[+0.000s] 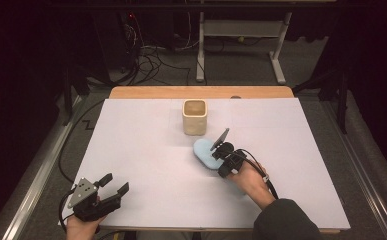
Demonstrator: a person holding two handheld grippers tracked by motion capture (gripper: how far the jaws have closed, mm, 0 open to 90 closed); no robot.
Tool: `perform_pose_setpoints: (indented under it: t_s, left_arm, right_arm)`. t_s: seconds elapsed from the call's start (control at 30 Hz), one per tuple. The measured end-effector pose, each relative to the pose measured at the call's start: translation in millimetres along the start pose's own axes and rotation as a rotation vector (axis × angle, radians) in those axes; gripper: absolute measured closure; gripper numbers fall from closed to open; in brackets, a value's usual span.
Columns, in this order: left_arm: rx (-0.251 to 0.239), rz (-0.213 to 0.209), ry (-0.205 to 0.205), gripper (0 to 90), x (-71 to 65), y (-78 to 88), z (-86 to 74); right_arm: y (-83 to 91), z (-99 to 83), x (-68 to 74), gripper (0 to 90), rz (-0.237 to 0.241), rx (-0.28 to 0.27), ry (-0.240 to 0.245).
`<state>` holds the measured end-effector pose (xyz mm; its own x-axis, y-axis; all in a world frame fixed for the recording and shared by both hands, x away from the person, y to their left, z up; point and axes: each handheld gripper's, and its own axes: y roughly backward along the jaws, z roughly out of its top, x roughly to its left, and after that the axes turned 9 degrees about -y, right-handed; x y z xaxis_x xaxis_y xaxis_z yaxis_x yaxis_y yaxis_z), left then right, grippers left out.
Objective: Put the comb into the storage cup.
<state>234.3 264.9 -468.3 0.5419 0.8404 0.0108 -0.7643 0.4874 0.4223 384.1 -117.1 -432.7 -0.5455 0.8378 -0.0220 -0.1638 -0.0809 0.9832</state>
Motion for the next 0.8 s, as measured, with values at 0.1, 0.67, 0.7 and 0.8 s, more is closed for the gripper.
perform_pose_setpoints:
  t_s: [0.1,0.67,0.7,0.8]
  left_arm:
    - [0.001,0.001,-0.001,30.6,0.0,0.2,-0.1]
    - [-0.005,-0.003,0.001,30.7,-0.2,0.1,-0.1]
    - [-0.005,-0.004,0.001,30.7,-0.3,0.0,0.0]
    - [-0.003,-0.004,-0.002,30.5,-0.6,-0.1,0.0]
  right_arm:
    - [0.2,0.1,-0.2,70.7,0.002,0.002,0.003]
    - [6.1,-12.2,-3.5,71.2,0.034,-0.113,0.034]
    - [6.7,-12.9,-4.4,71.2,0.044,-0.118,0.032]
    - [9.9,-15.2,-4.5,71.1,0.051,-0.135,0.032]
